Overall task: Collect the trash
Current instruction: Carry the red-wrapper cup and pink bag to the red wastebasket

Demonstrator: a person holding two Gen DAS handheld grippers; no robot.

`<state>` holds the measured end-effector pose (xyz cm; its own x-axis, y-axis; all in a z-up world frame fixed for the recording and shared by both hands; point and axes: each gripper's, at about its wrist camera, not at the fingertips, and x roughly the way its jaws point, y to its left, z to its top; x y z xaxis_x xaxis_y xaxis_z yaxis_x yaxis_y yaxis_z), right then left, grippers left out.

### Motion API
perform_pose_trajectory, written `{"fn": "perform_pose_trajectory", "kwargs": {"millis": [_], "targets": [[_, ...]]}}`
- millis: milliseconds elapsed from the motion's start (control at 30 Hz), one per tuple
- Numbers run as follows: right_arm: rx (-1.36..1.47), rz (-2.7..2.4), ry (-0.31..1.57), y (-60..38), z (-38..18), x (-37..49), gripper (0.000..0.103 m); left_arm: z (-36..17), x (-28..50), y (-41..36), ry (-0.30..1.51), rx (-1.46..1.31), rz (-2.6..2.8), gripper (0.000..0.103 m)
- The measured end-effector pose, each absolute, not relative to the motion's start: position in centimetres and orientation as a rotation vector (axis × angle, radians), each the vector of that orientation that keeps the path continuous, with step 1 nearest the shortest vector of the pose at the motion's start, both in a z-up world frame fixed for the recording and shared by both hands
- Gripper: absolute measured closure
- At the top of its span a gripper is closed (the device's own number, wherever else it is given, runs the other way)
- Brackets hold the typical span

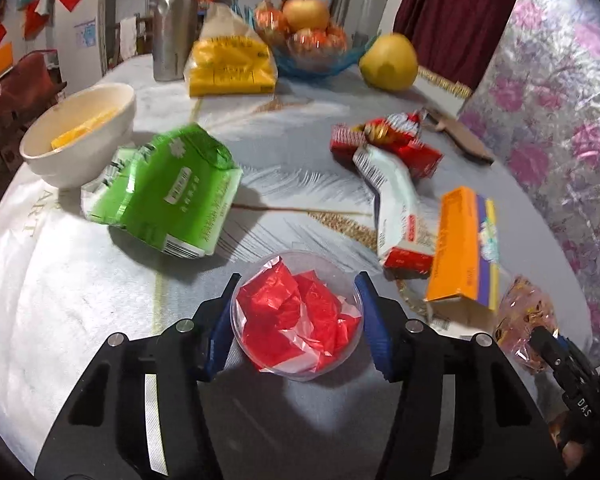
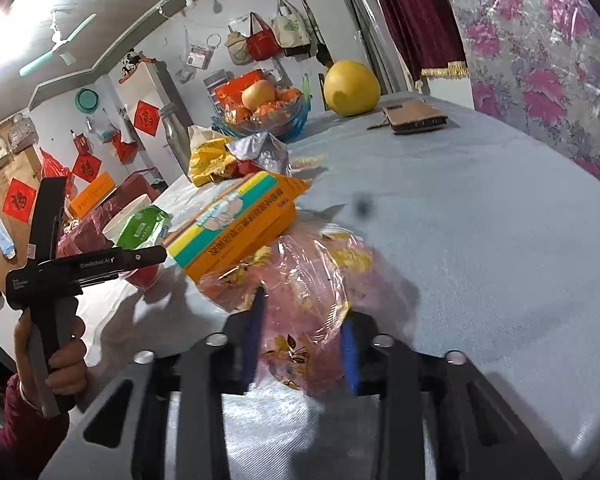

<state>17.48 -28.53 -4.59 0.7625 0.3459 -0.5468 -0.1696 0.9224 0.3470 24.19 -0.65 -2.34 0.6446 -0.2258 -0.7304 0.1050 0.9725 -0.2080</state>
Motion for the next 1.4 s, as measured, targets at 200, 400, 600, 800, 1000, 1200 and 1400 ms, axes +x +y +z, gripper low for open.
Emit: {"fn": "perform_pose_trajectory", "kwargs": {"millis": [200, 400, 600, 800, 1000, 1200, 1400], "targets": [[0.262, 0.272, 0.583, -28.6, -2.3, 15.3, 0.073, -1.2, 21.2, -0.1, 0.798, -0.181, -0.219, 0.047], [0.239, 0.279, 0.532, -28.4, -0.2, 12.8, 0.073, 0.4, 18.2, 0.1, 0.747, -0.176, -0.215, 0.047], [0.224, 0.271, 0.489, -28.6, 1.2, 10.0, 0.073, 1.5, 15.6, -0.1, 0.715, -0.177, -0.232, 0.047], [0.231, 0.239, 0.451, -30.4, 2.1, 6.4, 0.073, 2.1, 13.1, -1.0, 0.695, -0.169, -0.258, 0.047], [0.254, 0.199, 0.431, -32.8, 2.2, 3.1, 0.073, 2.7, 10.8, -3.1, 0.681, -0.151, -0.299, 0.047], [0.276, 0.158, 0.413, -35.7, 2.1, -0.2, 0.073, 3.2, 8.7, -5.5, 0.679, -0.143, -0.350, 0.047], [0.294, 0.123, 0.390, -38.3, 2.0, -3.1, 0.072, 3.8, 7.0, -8.7, 0.670, -0.108, -0.400, 0.047]]}}
